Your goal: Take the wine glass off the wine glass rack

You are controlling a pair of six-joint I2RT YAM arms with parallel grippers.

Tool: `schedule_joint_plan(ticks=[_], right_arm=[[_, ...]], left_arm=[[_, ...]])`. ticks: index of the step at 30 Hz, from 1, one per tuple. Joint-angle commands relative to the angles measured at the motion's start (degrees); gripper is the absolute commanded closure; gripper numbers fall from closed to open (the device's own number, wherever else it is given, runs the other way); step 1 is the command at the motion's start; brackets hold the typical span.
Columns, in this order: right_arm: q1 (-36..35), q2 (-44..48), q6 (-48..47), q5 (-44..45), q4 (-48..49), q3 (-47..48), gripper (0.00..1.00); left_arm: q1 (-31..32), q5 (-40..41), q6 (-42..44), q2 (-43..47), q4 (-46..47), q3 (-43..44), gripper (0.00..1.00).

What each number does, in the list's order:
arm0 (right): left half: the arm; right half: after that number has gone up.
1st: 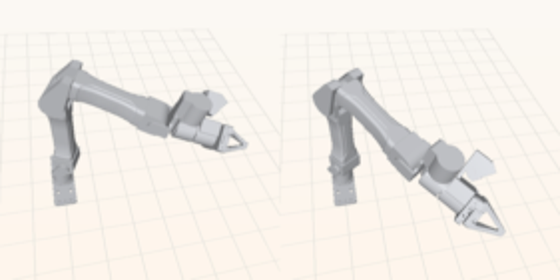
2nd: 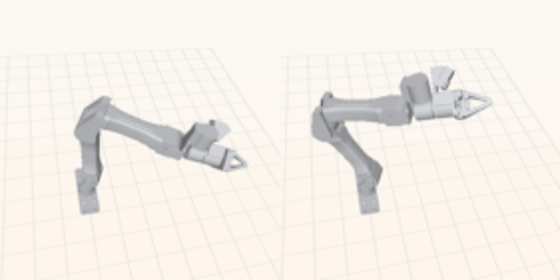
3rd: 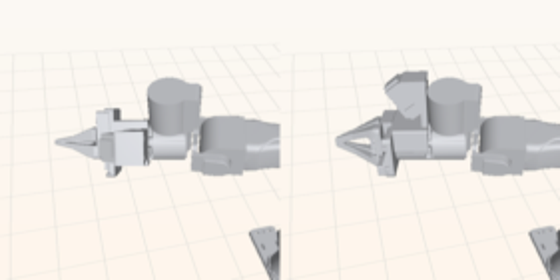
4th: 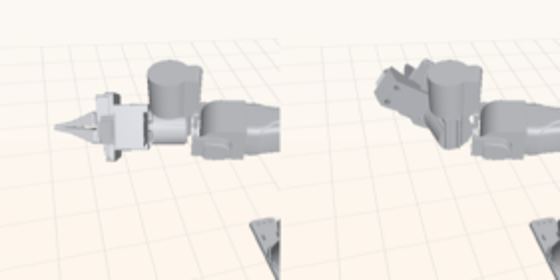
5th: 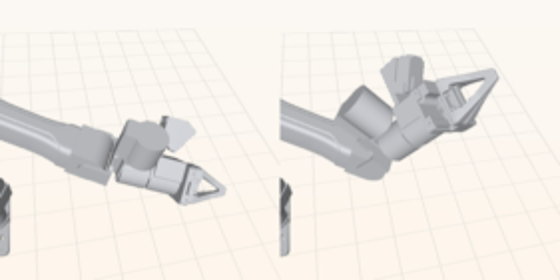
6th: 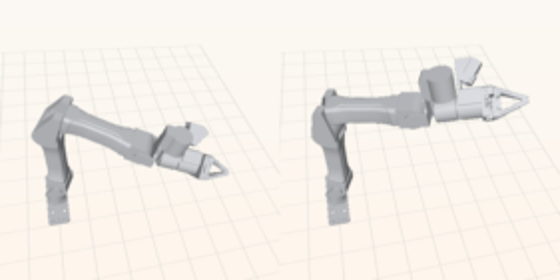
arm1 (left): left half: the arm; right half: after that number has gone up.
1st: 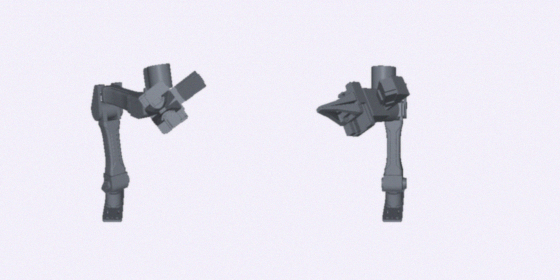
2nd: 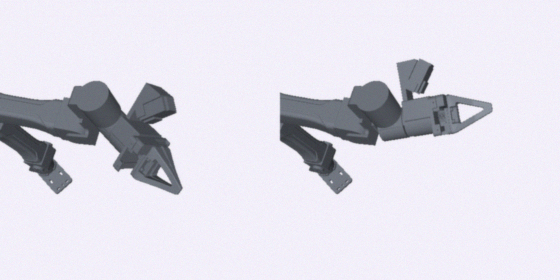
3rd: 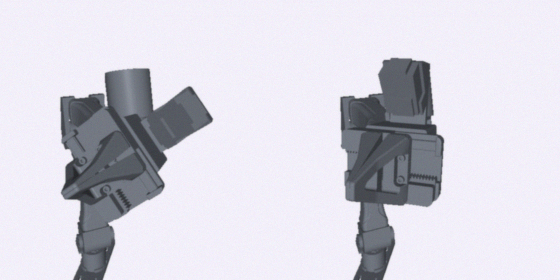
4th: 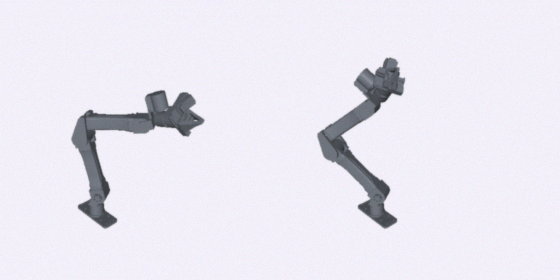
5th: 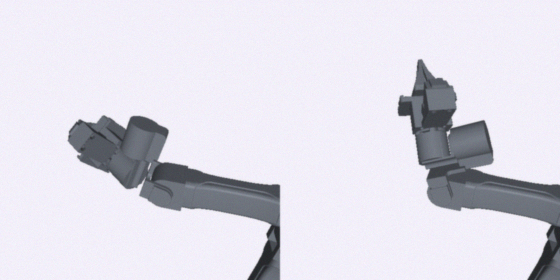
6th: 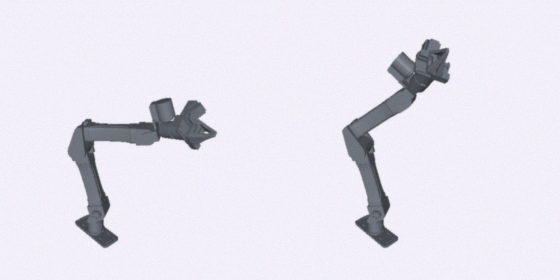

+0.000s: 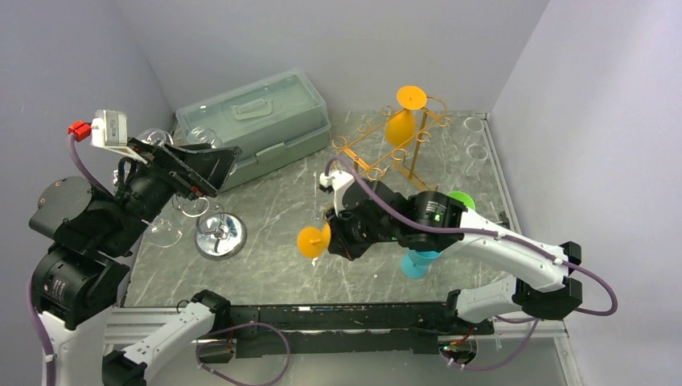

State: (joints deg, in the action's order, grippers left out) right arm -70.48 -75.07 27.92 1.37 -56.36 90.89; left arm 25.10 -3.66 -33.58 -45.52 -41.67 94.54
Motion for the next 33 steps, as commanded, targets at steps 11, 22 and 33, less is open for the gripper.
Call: schedule_joint_plan(ticks=[11,22,33], right_arm=[[-0.9,6.2,9.6,7.6,-8.1,-21.3,1.00],[-0.9,3.1,9.8,7.4,-6.4,-25.6,1.00],[-0.9,-0.6,8.2,7.8,-6.8,-23.7,0.73]], left_arm=[[0.0,-0.5,1.3,-0.1,2.5,-0.6,0.01],[0.0,-1.1,1.4,-0.2,2.5,-1.0,0.00],[0.0,-0.4,1.8,0.3,1.8,-0.9,0.00]])
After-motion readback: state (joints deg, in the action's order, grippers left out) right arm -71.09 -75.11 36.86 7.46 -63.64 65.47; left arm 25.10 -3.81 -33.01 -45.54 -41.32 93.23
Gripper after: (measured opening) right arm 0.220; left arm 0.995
